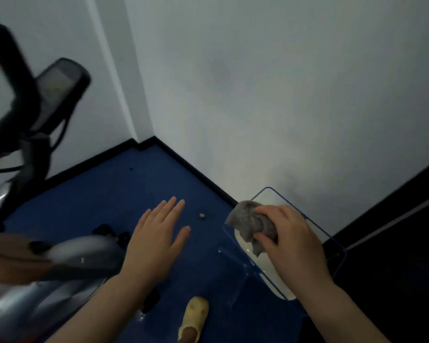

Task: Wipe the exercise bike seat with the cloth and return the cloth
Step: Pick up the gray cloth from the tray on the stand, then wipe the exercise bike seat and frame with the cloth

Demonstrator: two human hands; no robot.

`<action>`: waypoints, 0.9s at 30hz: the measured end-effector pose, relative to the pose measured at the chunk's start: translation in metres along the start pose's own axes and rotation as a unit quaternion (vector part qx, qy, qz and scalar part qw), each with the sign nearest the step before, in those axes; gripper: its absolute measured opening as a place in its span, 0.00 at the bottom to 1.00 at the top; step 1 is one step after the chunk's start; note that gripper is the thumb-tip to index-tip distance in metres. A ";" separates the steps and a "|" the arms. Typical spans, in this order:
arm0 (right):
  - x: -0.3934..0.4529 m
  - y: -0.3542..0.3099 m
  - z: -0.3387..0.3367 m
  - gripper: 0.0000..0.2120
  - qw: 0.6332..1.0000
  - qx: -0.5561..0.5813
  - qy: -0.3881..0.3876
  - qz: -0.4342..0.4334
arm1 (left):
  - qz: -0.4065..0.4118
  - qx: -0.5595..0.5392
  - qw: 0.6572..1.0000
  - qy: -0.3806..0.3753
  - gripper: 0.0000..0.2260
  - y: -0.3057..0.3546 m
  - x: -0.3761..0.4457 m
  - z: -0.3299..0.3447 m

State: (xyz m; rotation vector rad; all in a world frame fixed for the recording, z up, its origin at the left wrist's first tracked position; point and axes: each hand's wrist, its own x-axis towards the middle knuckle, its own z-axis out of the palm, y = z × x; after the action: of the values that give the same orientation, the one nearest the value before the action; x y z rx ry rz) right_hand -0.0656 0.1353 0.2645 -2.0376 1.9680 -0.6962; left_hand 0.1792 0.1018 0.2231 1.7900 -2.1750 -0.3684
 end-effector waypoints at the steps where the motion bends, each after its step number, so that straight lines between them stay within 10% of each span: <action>1: 0.000 -0.011 0.004 0.19 1.000 0.008 -0.010 -0.021 | -0.023 -0.001 1.000 0.014 0.33 -0.007 -0.013 -0.009; 27: -0.212 -0.334 0.126 0.22 0.920 0.070 -0.178 -0.342 | -0.392 0.029 0.896 0.205 0.31 -0.163 -0.461 -0.147</action>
State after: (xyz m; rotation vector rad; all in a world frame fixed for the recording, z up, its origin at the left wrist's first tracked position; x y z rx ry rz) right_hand 0.2900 0.3485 0.2760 -2.5365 0.9646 -0.5050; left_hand 0.4657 0.5224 0.2653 2.4473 -1.1263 -0.0665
